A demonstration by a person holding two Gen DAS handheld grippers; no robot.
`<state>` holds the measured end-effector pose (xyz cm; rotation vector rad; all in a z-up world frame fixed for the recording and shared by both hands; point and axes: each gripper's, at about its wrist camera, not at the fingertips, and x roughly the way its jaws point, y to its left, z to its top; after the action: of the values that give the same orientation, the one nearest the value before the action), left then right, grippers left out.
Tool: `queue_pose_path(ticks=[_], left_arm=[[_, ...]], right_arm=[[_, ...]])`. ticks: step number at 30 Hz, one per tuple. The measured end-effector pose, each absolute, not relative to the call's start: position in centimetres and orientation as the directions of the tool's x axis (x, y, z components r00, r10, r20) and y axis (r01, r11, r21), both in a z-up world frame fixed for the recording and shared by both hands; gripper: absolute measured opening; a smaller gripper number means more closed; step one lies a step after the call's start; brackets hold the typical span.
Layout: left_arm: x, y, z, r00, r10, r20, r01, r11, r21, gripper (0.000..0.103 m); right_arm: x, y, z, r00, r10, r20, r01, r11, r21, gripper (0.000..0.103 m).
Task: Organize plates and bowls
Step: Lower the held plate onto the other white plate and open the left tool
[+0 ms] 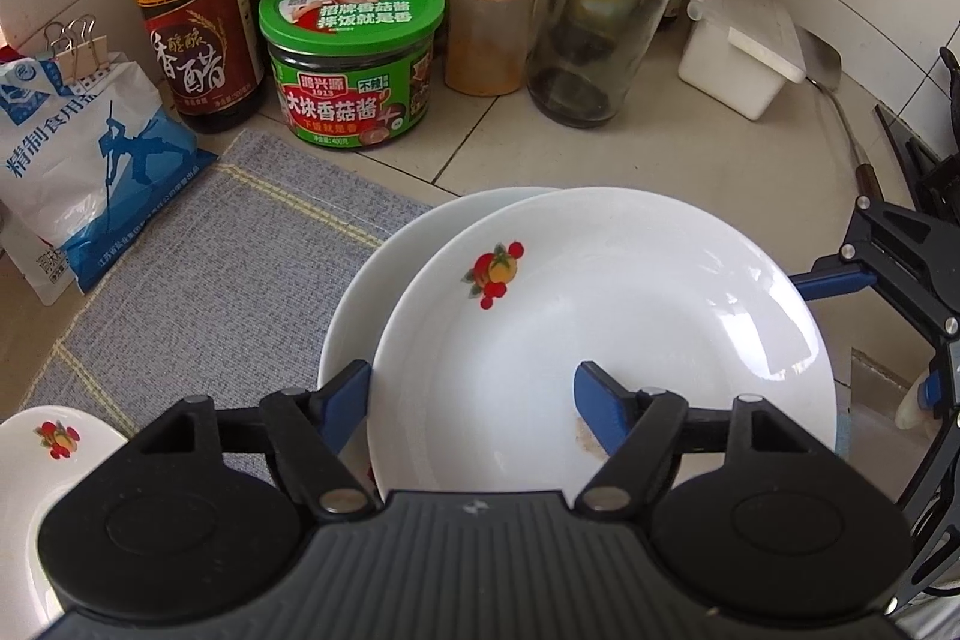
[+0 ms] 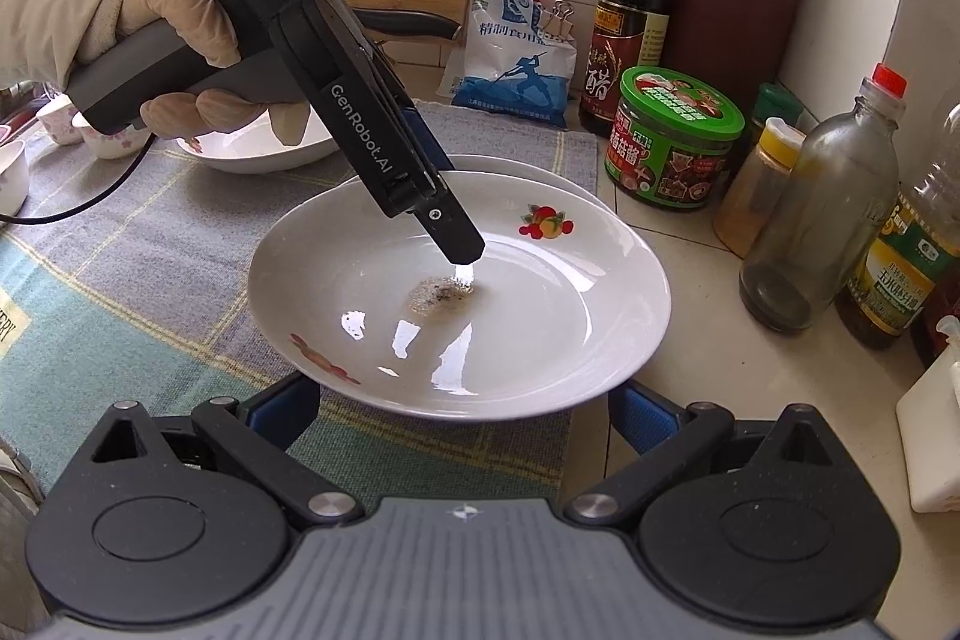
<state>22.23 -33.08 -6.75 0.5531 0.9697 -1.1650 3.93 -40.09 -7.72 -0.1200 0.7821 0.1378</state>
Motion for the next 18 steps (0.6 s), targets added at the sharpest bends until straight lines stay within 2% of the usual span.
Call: queue_pose_path(ticks=[18], left_arm=[[21.1, -30.7, -4.7, 0.213, -0.533, -0.819, 0.913, 0.406, -0.027, 0.082]], right_arm=[[2.9, -39.9, -7.8, 0.715, 0.0, -0.699, -0.081, 0.993, -0.083, 0.103]])
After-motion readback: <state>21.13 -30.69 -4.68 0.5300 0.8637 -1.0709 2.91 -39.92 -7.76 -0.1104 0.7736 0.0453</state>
